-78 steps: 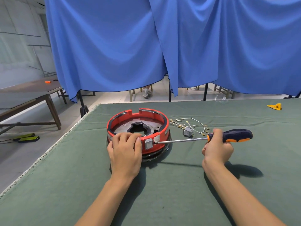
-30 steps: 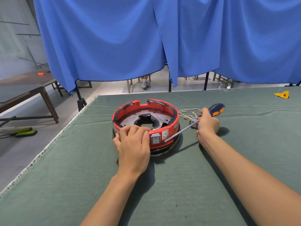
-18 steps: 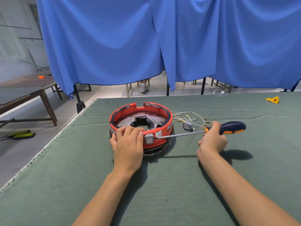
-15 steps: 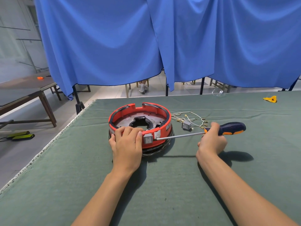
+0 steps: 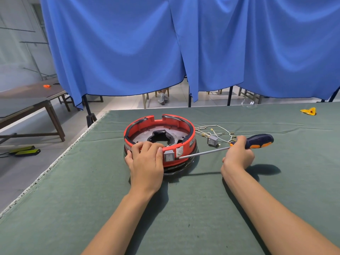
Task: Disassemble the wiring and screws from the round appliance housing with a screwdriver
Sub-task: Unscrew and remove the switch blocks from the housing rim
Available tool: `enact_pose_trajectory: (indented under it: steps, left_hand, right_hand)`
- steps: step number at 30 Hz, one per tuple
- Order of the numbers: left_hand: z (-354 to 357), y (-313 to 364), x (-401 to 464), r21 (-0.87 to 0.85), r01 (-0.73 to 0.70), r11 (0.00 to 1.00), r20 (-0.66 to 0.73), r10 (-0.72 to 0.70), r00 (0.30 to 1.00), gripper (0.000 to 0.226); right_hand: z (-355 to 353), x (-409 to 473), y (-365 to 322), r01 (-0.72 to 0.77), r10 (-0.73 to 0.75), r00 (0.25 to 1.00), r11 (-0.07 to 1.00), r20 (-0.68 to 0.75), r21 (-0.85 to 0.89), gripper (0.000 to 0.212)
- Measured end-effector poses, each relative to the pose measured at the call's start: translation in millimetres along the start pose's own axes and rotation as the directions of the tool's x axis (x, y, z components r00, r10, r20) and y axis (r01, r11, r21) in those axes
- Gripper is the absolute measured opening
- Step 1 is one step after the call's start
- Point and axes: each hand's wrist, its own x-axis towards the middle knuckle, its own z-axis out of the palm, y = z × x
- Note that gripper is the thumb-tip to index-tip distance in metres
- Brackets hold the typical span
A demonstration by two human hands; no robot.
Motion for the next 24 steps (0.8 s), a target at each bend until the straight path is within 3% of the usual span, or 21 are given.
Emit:
enact_pose_trajectory:
  steps: [13, 24]
  left_hand:
    - [-0.3, 0.3, 2.3, -0.034, 0.031, 0.999, 0.022, -0.031, 0.999, 0.036]
    - [1.1, 2.7, 4.2, -0.059, 0.047, 0.997, 0.015, -0.046, 0.999, 0.033]
  right_hand:
    - [46.8, 16.3, 7.4, -0.028, 0.038, 0.994, 0.995, 0.1, -0.093, 0.024]
    - [66.4, 29.5, 13.5, -0.024, 0.068, 0.988, 0.954, 0.138, -0.298, 0.026]
